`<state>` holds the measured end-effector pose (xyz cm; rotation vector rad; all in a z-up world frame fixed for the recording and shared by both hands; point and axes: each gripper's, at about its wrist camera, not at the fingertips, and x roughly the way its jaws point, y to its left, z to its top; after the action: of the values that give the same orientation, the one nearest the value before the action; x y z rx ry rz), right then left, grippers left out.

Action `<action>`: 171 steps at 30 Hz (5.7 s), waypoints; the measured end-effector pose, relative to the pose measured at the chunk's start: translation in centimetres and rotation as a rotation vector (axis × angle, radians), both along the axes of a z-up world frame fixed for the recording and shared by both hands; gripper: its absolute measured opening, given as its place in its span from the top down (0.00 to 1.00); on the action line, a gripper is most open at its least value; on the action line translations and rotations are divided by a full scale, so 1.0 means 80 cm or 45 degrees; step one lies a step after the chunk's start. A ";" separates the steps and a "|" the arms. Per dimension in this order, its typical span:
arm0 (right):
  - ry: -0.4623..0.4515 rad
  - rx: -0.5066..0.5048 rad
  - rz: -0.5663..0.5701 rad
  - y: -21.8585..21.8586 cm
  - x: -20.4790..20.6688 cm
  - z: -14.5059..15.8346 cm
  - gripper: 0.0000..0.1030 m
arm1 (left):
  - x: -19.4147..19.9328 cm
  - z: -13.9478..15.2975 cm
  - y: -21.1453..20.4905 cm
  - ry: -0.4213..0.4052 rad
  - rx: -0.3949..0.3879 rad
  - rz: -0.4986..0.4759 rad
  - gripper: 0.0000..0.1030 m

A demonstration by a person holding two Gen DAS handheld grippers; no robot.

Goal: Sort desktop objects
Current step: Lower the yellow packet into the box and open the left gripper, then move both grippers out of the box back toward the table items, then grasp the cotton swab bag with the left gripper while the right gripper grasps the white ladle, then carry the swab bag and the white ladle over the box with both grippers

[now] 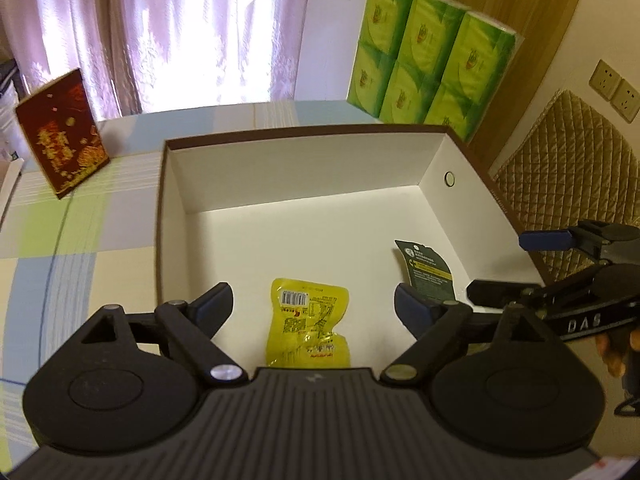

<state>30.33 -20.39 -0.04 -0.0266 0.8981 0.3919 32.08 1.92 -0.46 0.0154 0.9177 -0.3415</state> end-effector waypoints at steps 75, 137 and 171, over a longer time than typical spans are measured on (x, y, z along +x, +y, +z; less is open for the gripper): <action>0.325 0.392 -0.355 -0.102 -0.140 -0.102 0.02 | -0.136 -0.156 0.044 0.408 -0.318 0.403 0.46; 0.241 0.831 -0.535 -0.109 -0.077 -0.011 1.00 | -0.112 0.017 0.018 -0.115 -0.085 0.102 0.79; 0.284 0.477 -0.516 -0.045 0.138 -0.048 1.00 | 0.117 -0.055 -0.028 0.051 0.054 0.017 0.79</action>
<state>41.36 -24.03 -3.91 0.5449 1.0103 0.1790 41.46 -0.29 -4.85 0.0415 0.9639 -0.3112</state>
